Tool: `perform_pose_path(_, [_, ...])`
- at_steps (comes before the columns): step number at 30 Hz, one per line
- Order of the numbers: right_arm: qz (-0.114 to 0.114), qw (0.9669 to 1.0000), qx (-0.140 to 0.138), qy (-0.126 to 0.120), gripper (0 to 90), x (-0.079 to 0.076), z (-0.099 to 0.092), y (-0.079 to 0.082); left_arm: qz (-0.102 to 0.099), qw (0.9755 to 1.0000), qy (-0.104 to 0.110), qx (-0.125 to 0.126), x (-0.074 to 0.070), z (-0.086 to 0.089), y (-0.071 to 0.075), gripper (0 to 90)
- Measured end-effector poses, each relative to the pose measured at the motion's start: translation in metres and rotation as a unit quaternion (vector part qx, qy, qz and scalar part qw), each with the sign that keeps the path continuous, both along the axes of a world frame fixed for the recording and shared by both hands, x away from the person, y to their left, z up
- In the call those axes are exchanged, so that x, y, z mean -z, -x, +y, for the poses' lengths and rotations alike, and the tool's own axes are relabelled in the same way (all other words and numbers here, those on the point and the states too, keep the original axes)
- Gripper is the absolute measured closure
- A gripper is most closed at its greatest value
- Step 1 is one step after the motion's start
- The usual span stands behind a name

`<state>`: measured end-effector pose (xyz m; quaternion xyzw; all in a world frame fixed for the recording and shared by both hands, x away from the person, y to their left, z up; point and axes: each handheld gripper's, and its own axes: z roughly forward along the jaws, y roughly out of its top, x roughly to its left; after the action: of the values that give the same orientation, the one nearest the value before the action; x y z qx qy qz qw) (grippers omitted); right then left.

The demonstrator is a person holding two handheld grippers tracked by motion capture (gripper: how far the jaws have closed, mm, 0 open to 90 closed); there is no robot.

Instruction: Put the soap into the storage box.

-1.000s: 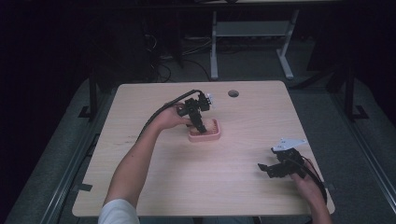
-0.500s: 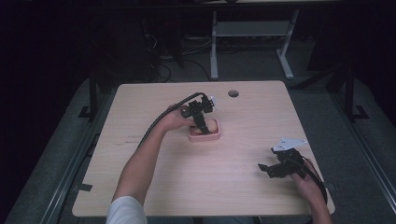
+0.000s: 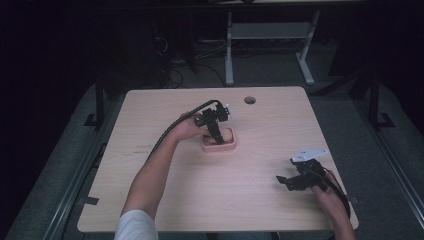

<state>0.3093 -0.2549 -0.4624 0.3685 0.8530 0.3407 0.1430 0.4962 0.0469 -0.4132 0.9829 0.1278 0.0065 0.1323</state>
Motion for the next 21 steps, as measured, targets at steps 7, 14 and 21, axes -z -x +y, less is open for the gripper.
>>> perform_pose_path(7, [-0.001,1.0000,-0.001,0.002,13.8,0.000,0.001,0.000,-0.008,0.9999,-0.009,-0.003,0.001,0.000,0.001,31.1])
perform_pose_path(14, [0.002,1.0000,-0.005,0.004,13.8,0.000,0.003,-0.001,-0.026,0.9996,0.013,-0.003,-0.013,0.002,0.003,29.9])
perform_pose_path(21, [0.000,1.0000,-0.004,0.005,13.8,0.000,0.002,-0.001,-0.024,0.9997,0.002,0.005,-0.016,0.003,0.010,26.9])
